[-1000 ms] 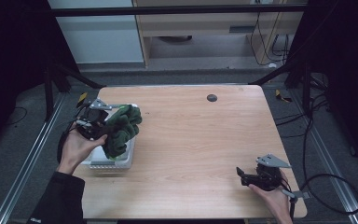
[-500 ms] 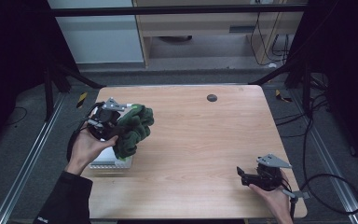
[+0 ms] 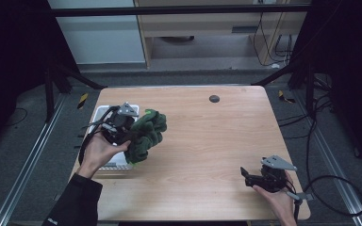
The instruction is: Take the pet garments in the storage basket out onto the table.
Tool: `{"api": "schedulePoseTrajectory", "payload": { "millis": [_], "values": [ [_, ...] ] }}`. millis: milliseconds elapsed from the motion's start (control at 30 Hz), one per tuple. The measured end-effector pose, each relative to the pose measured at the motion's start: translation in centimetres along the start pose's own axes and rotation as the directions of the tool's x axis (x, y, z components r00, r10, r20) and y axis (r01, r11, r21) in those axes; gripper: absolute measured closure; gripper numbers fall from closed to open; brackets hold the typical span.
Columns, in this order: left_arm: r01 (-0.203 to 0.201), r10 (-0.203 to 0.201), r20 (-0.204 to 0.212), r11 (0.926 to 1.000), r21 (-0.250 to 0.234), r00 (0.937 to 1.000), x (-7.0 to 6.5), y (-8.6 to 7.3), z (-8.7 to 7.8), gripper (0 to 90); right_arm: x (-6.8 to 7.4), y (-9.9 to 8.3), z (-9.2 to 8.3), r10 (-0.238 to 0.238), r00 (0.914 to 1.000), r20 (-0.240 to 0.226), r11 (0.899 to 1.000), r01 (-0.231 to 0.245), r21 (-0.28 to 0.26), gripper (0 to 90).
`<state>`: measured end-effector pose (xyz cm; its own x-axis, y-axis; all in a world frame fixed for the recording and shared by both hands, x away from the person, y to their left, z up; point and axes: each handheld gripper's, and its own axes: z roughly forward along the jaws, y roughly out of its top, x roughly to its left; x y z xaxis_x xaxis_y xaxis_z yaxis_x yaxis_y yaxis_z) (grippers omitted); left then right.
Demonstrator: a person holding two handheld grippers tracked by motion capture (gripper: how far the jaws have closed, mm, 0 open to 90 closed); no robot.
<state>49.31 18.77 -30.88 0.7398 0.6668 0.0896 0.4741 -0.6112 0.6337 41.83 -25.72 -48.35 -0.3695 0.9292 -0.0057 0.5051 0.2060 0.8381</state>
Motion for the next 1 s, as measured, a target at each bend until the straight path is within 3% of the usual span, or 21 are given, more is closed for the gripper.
{"api": "schedulePoseTrajectory", "payload": {
  "millis": [333,1000],
  "values": [
    [-0.047,0.046,0.034,0.9989,0.009,0.9983,-1.5,1.0,1.1,83.9,-0.1,-0.1,0.0,0.002,1.0,0.001,1.0,-0.002,0.0,7.5],
    [-0.092,0.087,0.089,0.9943,0.053,0.9922,-3.5,1.6,4.7,83.8,-0.1,0.0,-0.1,-0.002,1.0,0.008,1.0,0.002,-0.011,7.1]
  ]
}}
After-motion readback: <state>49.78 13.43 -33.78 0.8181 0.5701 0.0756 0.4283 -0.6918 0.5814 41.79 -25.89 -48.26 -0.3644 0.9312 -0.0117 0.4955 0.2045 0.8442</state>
